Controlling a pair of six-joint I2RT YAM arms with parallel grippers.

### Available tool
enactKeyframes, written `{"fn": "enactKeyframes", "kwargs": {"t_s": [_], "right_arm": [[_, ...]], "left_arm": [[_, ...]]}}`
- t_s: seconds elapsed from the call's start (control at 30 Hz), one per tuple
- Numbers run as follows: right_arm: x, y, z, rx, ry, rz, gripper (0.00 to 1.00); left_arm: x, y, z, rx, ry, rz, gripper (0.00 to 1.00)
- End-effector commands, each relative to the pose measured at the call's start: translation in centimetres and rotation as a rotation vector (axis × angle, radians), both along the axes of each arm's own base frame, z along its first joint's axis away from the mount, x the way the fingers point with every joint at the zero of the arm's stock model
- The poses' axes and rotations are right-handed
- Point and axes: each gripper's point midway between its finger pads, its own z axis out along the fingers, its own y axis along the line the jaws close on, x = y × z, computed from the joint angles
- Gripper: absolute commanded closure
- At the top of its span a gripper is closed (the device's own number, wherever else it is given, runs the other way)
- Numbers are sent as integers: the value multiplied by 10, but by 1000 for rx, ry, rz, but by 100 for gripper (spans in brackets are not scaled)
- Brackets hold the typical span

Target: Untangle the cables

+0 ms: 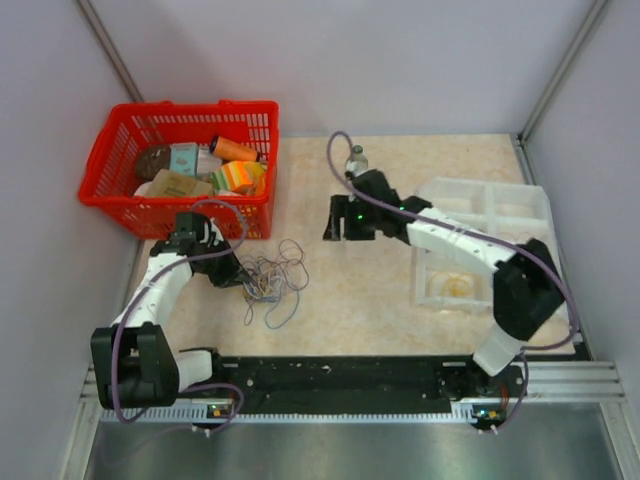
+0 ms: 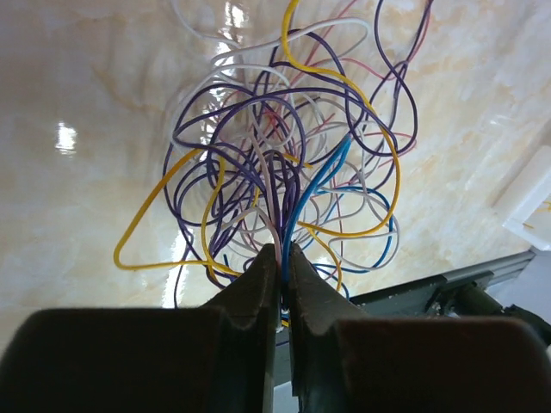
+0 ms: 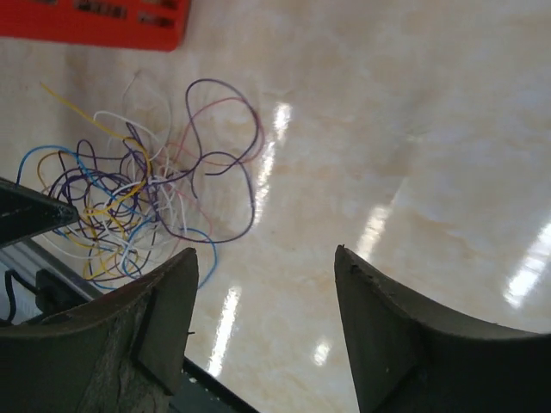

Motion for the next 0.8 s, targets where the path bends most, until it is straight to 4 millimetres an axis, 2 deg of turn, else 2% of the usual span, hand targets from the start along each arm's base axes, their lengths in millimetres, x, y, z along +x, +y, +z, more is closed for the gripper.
{"fn": "enactKeyframes", "kwargs": {"t_s": [0.0,0.07,0.13,0.23,0.4,0.57,0.7,0.77], "right_arm": [[-27,97,3,188,-65,307,38],[-29,106,-18,158,-59,346,41],[-28,106,-38,118,-62,360,46],[-30,107,-54,73,-117,427,51],[-27,110,-68,52,-148,447,55],[-37,125,-82,19,-172,466,56],[-29,127,-99,-56,-197,424,60],[-32,125,-103,-86,-209,410,62]], "left_arm": [[2,-22,4,-140,0,-4,92],[2,-24,1,-155,21,8,94],[6,-22,2,-140,7,9,94],[11,-16,4,-103,3,11,94],[11,-18,4,-119,15,13,94],[7,-19,1,-129,25,17,94],[2,-22,-3,-144,45,17,94],[1,-22,-4,-145,52,15,94]]}}
